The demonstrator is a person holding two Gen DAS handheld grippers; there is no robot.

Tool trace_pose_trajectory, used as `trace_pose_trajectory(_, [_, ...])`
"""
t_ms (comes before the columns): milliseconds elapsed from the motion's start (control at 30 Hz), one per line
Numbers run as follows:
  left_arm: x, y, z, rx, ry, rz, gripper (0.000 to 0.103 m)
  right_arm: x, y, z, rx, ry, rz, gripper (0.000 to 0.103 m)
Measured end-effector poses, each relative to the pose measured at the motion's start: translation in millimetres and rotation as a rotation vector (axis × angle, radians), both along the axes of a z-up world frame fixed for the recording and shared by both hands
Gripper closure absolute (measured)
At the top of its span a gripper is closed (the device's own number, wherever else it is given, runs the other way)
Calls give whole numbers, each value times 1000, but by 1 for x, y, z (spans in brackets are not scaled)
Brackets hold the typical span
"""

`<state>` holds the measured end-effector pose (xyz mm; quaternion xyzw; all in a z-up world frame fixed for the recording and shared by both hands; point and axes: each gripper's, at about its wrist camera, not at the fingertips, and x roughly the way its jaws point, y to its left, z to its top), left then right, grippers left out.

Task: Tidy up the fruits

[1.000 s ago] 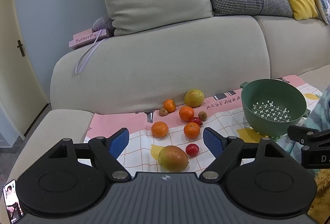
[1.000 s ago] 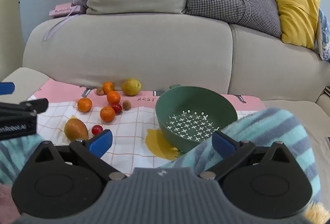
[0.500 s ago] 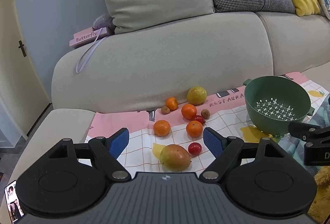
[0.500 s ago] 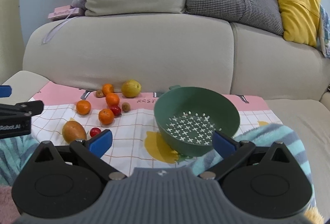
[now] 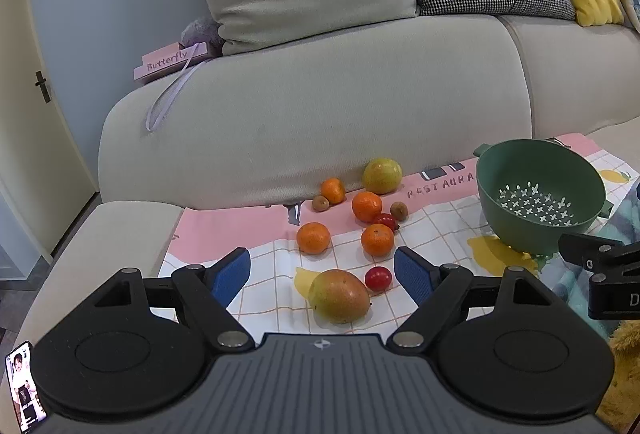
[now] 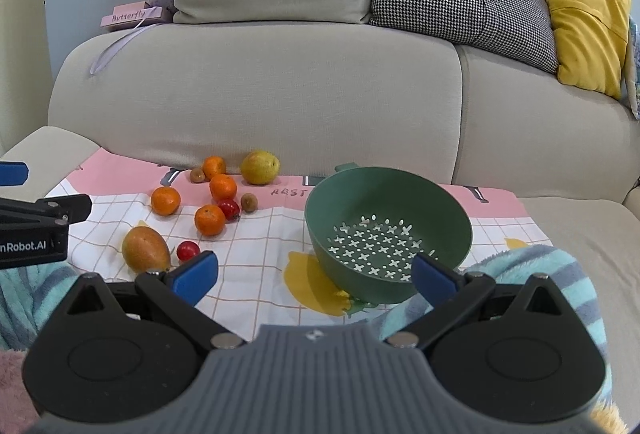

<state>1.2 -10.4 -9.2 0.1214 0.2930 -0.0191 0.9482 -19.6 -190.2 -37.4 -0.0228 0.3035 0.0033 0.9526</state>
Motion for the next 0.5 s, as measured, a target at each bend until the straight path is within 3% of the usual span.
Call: trace_pose_trajectory(500, [1, -3, -4, 2, 10, 0, 7, 2, -1, -2, -2, 14, -9, 4])
